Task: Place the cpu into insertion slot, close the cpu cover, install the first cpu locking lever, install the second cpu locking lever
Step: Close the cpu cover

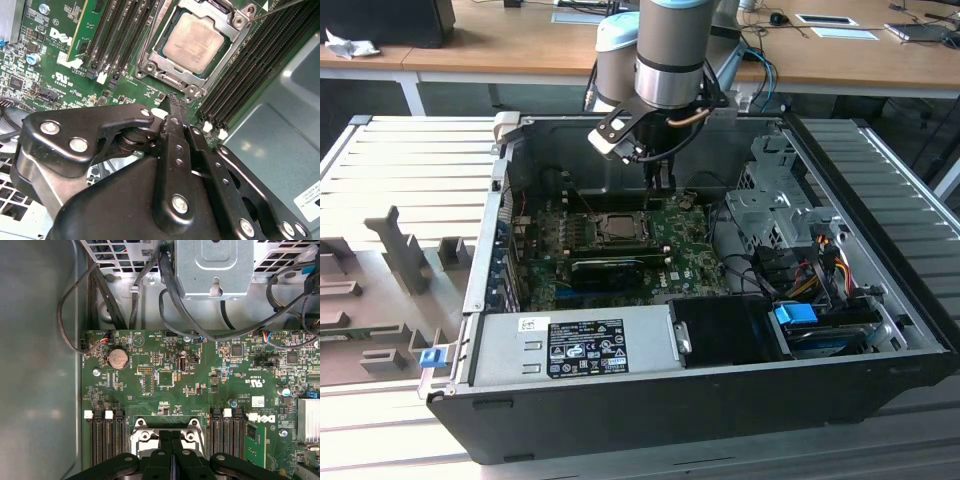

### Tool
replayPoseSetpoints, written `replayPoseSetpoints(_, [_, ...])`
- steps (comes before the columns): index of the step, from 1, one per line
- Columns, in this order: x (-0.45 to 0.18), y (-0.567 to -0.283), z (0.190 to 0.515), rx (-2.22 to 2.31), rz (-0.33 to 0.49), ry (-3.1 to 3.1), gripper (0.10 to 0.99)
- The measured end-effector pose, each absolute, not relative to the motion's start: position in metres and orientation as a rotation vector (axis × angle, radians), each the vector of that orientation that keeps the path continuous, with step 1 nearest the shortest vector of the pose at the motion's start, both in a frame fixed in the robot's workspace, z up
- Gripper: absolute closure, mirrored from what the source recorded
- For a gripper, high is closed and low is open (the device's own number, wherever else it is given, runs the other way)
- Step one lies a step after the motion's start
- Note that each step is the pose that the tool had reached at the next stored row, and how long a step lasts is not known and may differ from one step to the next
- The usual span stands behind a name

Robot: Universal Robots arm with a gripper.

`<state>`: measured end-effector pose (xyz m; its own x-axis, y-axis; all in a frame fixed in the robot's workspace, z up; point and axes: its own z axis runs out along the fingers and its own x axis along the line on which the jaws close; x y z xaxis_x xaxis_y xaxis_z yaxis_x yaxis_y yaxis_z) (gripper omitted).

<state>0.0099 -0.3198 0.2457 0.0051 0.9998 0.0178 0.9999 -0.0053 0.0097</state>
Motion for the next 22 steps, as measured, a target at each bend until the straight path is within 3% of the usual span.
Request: replayPoseSetpoints(22, [-0.002,-0.320,0.245,-2.223,-0.031,-2.211,0.980])
